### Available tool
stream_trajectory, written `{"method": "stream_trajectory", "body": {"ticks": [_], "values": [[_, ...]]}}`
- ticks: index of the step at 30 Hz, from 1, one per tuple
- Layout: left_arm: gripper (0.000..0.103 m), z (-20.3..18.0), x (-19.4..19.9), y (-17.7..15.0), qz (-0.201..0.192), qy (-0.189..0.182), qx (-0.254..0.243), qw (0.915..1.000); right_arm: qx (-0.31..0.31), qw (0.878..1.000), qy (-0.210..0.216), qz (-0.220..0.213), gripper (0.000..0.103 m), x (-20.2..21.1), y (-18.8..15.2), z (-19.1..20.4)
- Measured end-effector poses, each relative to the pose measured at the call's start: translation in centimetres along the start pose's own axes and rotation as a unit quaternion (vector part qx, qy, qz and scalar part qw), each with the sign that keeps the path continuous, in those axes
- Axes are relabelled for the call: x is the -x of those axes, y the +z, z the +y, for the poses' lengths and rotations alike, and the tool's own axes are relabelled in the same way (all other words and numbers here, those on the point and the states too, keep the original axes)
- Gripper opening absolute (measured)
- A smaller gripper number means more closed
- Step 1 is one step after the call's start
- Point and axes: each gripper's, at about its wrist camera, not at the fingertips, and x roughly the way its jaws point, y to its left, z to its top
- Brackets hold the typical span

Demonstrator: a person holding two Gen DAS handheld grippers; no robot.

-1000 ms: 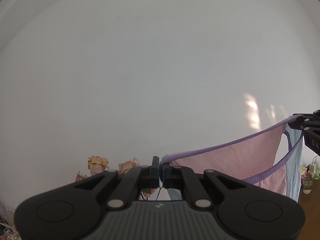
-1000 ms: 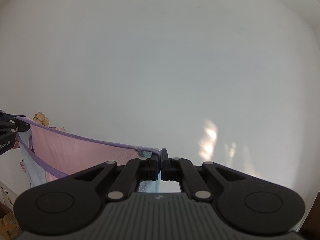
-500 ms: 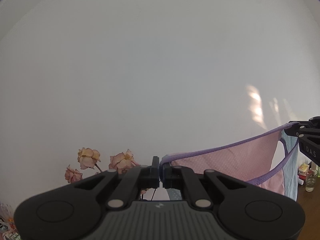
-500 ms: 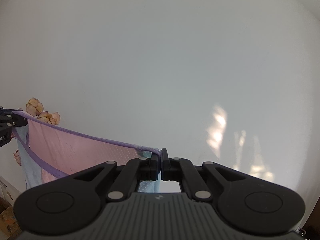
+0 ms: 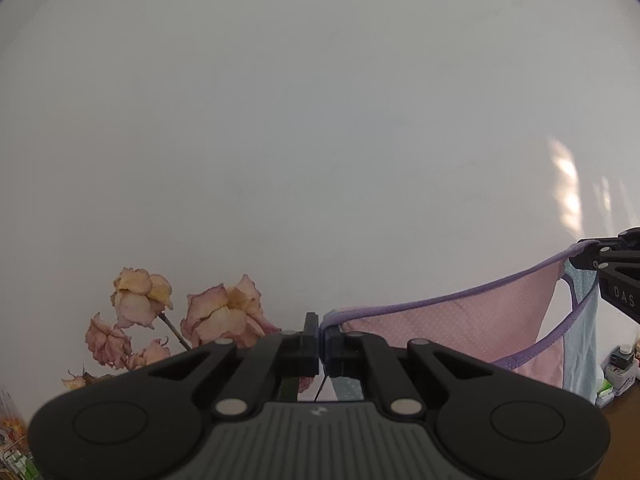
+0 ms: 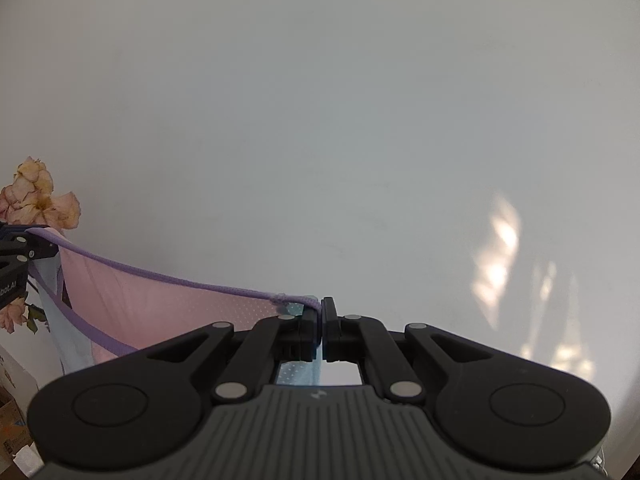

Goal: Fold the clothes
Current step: 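Hold the garment high with both grippers, stretching it between them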

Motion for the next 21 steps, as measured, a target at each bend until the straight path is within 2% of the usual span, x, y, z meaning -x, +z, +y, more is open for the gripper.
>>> {"method": "stream_trajectory", "body": {"ticks": [5,10,15,18,21], "values": [[0.002,1.0,-1.2,1.9,-0.028,0.013,0.0,0.9995,0.009,0.999,-0.01,-0.042,0.001,-1.2,2.4,0.6],[0.002,1.1,-0.7,1.7,-0.062,0.008,0.0,0.9981,0.008,0.997,-0.008,-0.073,0.001,-0.9,2.4,0.8],[0.002,0.3,1.4,-0.9,-0.074,-0.011,-0.012,0.9971,0.03,0.997,0.009,-0.068,0.001,0.4,-0.4,1.1],[0.002,-0.5,4.0,-3.3,-0.072,-0.022,-0.027,0.9968,0.047,0.997,0.026,-0.058,0.001,2.3,-3.0,1.2],[0.002,-1.0,7.3,-6.3,-0.064,-0.05,-0.036,0.996,0.065,0.995,0.049,-0.05,0.001,5.0,-5.9,1.2]]}}
